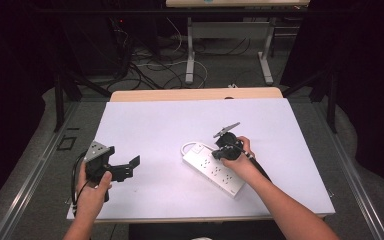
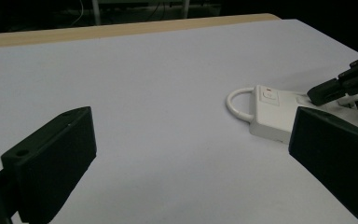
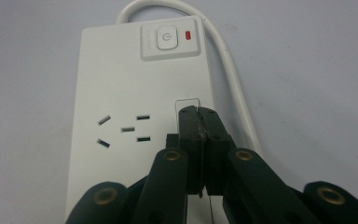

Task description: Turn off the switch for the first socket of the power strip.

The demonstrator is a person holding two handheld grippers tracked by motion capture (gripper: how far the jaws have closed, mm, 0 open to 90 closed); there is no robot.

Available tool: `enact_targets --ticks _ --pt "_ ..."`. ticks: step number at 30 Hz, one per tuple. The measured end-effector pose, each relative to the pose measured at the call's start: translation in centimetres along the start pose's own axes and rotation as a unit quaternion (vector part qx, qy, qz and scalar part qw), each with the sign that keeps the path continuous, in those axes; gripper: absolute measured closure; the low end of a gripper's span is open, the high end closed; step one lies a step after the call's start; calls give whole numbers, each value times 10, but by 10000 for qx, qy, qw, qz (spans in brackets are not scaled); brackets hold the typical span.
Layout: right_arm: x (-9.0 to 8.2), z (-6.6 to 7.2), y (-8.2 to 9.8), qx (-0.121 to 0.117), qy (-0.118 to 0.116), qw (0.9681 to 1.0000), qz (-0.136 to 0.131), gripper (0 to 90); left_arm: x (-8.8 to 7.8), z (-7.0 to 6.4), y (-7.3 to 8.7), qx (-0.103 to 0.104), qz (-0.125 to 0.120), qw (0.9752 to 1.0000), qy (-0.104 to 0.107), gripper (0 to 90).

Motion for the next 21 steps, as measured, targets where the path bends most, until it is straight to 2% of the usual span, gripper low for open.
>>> enact_targets --ticks 1,2,3,4,5,8,10,15,20,21 --pt "0 0 0 0 0 10000 0 892 0 0 0 -12 -8 10000 2 5" --pt "1 0 0 121 -47 9999 -81 888 1 0 0 -9 -4 10000 3 5" --pt "0 1 1 254 9 9997 -16 883 1 0 0 -5 -3 10000 3 5" --pt "1 -1 1 123 -68 9998 -136 866 1 0 0 -26 -1 10000 12 4" --pt "1 -1 1 123 -68 9998 -136 866 2 0 0 -8 -8 10000 9 4" --pt "-2 0 3 258 -60 9996 -16 834 2 0 0 -28 12 10000 18 5" --pt "-2 0 3 245 -102 9996 -95 825 3 0 0 -31 14 10000 15 5" --pt "-7 4 1 433 -229 9982 -342 781 3 0 1 -19 25 10000 28 5" --pt "-13 4 0 461 -233 9977 -450 748 3 -1 0 -10 10 10000 43 5" --pt "-13 4 -1 491 -248 9967 -595 739 3 -1 0 -6 17 10000 50 5"
Point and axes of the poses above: each handheld gripper's, and its own axes: x roughly forward along the jaws, y roughly out of its underside, z roughly to its left, the point moved 4 cm from there along x, roughly forward along the jaws, and after that the axes turned 6 degrees about x, right-handed, at the moved point
